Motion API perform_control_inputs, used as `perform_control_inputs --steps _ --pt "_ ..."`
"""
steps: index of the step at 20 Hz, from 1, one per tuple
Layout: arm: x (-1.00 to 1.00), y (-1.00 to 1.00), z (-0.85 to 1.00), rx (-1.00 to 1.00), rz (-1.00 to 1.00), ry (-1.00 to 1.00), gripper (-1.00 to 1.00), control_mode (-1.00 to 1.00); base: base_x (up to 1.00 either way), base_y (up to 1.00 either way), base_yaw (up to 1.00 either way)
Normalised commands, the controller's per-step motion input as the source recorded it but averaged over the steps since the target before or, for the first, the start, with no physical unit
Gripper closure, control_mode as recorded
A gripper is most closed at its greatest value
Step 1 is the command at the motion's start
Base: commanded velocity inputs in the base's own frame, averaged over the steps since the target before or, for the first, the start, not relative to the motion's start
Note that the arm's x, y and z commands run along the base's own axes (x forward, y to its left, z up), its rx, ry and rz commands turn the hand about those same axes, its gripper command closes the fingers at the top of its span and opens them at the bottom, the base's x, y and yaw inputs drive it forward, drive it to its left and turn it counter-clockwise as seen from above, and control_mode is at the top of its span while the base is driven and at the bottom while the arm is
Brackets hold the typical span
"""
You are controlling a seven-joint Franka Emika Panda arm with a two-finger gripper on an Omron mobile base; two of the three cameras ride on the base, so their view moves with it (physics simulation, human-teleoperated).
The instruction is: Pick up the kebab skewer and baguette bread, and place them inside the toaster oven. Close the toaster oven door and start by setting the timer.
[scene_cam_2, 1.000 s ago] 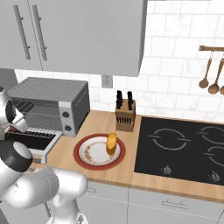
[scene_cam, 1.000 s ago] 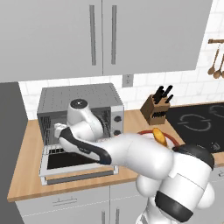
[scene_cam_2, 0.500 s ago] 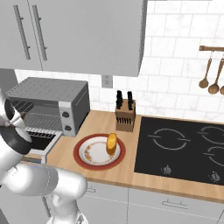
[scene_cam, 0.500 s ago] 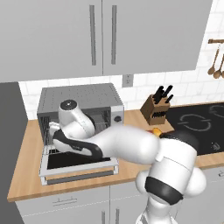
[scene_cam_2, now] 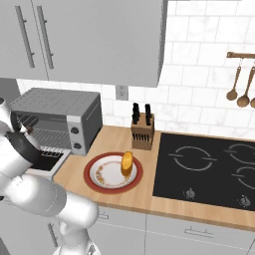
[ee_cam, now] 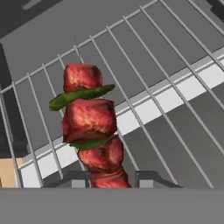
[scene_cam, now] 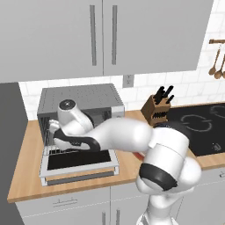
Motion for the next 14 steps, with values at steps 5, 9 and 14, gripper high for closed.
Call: perform_control_inputs --steps 5,9,14 --pt "0.16 0.13 -0.13 0.01 -0.05 0.0 1.0 -1.0 0.0 0.0 0.0" --pt "0.21 0.01 -0.06 0.0 -0.04 -0.01 1.0 -1.0 0.0 0.0 0.0" --pt "0.01 0.04 -0.17 0.0 -0.04 0.0 1.0 -1.0 0.0 0.0 0.0"
